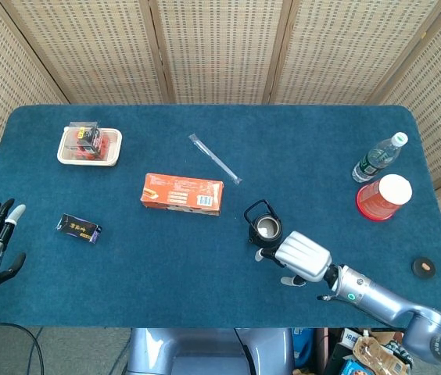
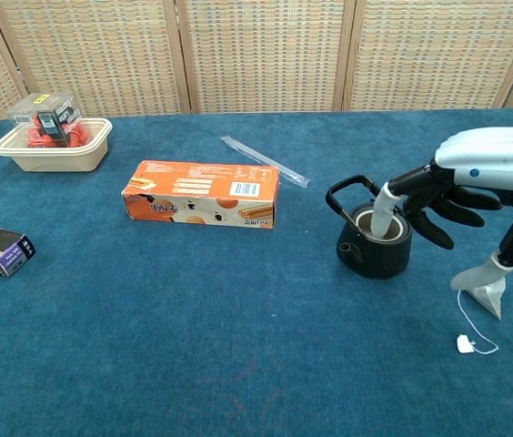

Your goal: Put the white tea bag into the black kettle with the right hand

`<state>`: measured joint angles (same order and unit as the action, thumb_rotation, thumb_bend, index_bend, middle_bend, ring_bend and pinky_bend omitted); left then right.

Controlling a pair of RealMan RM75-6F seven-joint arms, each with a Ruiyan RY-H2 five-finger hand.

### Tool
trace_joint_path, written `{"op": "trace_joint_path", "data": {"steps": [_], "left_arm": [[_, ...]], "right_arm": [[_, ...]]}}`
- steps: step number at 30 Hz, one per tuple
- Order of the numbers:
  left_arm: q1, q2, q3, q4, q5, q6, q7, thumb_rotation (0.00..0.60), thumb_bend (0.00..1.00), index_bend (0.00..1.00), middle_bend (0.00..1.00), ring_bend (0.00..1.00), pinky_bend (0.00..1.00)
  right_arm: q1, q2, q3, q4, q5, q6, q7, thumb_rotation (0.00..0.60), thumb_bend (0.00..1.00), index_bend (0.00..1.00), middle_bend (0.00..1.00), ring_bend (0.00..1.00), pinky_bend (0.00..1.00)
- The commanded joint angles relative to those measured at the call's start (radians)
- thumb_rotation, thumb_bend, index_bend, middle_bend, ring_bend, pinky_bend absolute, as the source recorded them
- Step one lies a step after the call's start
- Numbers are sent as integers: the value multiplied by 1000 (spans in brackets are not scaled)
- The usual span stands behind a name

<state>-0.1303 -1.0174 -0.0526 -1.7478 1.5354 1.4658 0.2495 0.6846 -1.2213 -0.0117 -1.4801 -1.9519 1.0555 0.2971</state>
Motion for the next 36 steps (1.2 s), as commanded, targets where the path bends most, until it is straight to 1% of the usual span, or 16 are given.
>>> {"op": "trace_joint_path", "data": {"steps": [1,5,8,11,12,17,18,24,29,36], "left_arm": [[0,0,1,1,-1,-1,0,600,364,23,0,0,0],[-1,0,1,2,-4,-3,-1,600,365,22,0,0,0],[-3,0,1,2,-4,-3,-2,600,365,23,0,0,0],[-3,-3,3,3,-3,-5,-2,600,364,23,0,0,0],[-4,-4,4,4,-4,-7,-2,600,365,23,0,0,0],[-2,-4,7,7,-5,-4,-5,600,365,23,0,0,0],[0,-3,7,9,-6,-2,-7,600,364,23,0,0,0],[0,-7,12,13,-3,-5,-12,600,366,23,0,0,0],[-1,-9,13,17,-5,-6,-16,600,367,23,0,0,0],[-6,-14,15,21,-4,-14,-21,600,367,23,0,0,0]], "right_arm": [[8,-18,-13,19,5,-6,0,600,280,395,740,785,866],[17,-40,-32,52,-1,-10,-10,600,293,448,750,790,869],[25,-49,-45,67,-6,-13,-9,600,306,468,754,792,869],[33,-64,-60,87,-15,-20,-18,600,352,485,760,796,873],[35,-71,-64,96,-16,-21,-20,600,373,488,763,797,876],[40,-107,-85,142,-6,-23,-32,600,413,488,766,799,878],[44,-117,-95,158,-2,-37,-30,600,426,488,766,799,878],[58,-141,-122,192,4,-54,-28,600,508,488,770,800,878],[62,-157,-141,219,9,-51,-40,600,530,488,772,800,878],[61,-176,-154,252,15,-33,-74,600,530,488,773,801,878]]}}
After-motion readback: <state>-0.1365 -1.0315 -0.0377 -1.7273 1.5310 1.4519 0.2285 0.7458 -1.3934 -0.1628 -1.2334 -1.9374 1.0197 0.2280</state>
